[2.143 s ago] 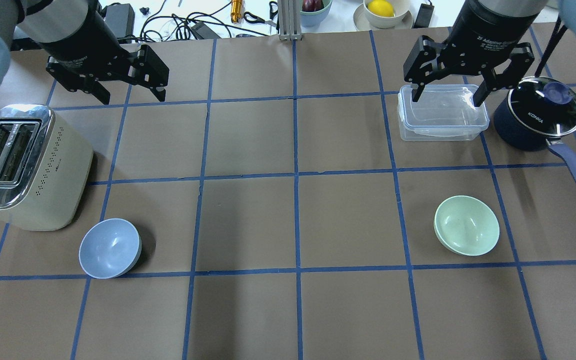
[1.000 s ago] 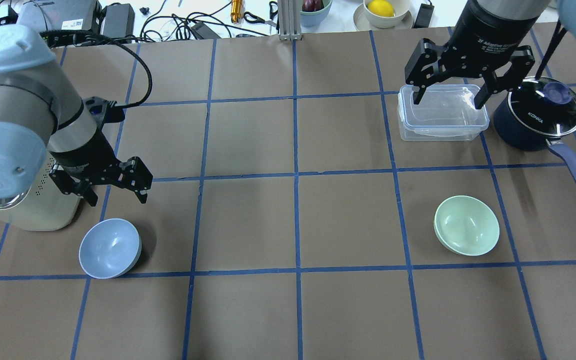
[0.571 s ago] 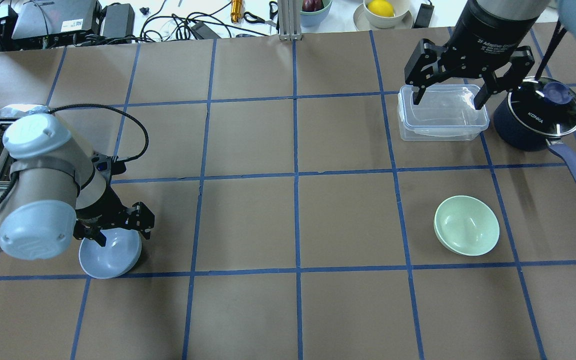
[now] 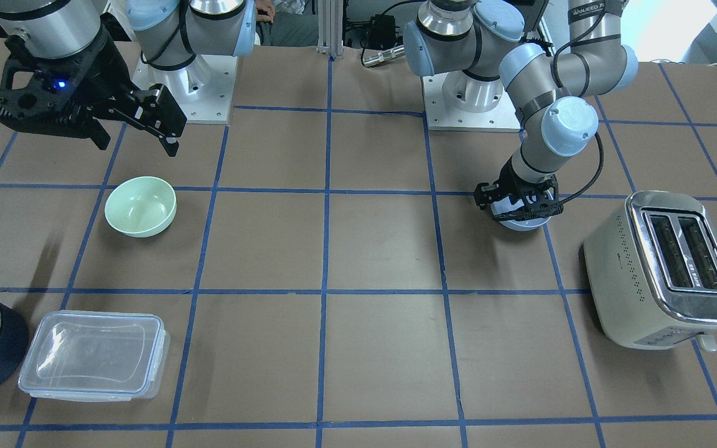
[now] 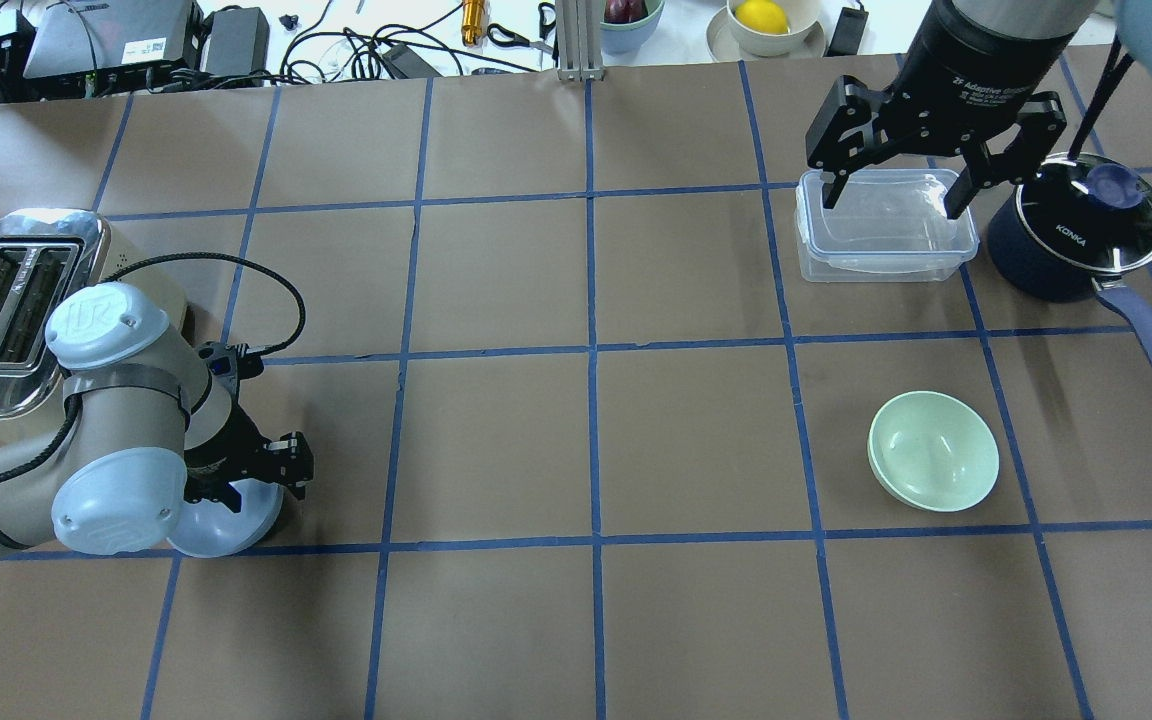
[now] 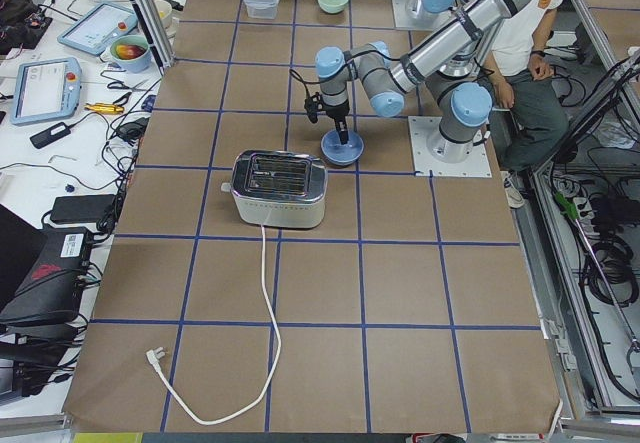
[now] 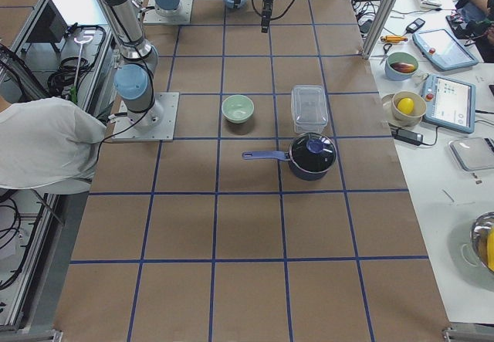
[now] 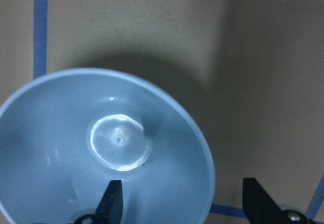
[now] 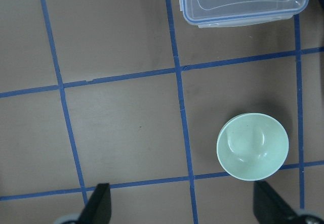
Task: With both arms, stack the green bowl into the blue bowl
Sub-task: 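Grasp the rim of the light blue bowl with the left gripper, then carry the light blue bowl to the table center and set it down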
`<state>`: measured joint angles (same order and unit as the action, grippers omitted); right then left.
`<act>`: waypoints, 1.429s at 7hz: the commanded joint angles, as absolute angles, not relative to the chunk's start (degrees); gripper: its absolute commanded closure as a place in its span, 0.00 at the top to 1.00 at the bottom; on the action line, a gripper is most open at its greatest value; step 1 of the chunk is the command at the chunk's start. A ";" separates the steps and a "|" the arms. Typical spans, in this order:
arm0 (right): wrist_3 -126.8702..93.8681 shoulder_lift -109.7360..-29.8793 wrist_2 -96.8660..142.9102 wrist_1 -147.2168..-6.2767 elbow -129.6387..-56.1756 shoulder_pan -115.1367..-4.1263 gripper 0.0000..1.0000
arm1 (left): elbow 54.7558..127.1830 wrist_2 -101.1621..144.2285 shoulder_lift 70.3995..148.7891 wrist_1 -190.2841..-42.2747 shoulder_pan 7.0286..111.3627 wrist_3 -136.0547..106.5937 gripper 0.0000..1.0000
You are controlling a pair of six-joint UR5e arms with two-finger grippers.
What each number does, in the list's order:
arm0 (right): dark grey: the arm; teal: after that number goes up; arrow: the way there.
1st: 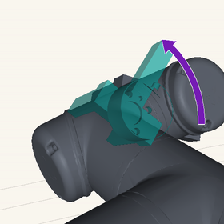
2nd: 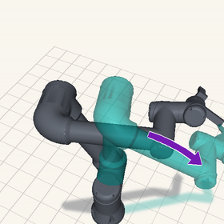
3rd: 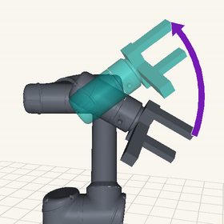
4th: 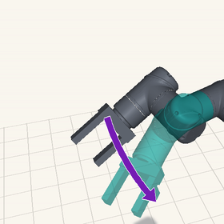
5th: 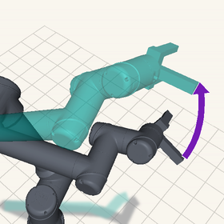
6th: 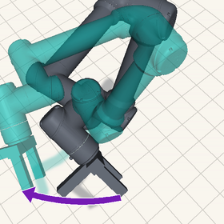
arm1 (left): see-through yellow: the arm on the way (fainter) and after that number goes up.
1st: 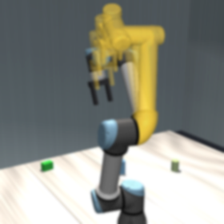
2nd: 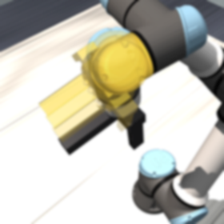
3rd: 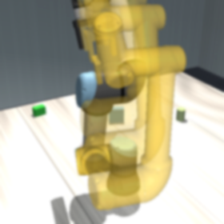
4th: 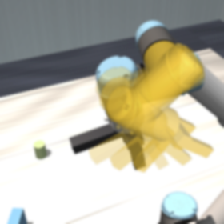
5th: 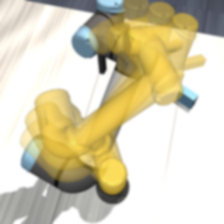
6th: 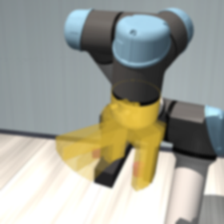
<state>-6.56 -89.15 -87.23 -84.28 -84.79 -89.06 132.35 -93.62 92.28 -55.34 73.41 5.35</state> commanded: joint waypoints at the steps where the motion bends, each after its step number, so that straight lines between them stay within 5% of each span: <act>1: -6.50 -89.03 -87.10 -84.11 -84.81 -89.03 1.00 | 131.15 -93.34 92.90 -54.93 73.65 5.45 0.00; 4: -6.50 -88.95 -87.10 -84.11 -84.73 -89.03 1.00 | 123.53 -90.20 93.60 -55.63 85.18 -4.49 0.00; 10: -6.24 -88.86 -87.54 -83.94 -84.81 -88.77 1.00 | 95.65 -85.16 115.98 -51.17 112.92 -42.51 0.00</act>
<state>-6.21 -88.86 -87.40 -83.94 -84.82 -88.78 99.44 -84.87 111.40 -53.07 109.63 -37.99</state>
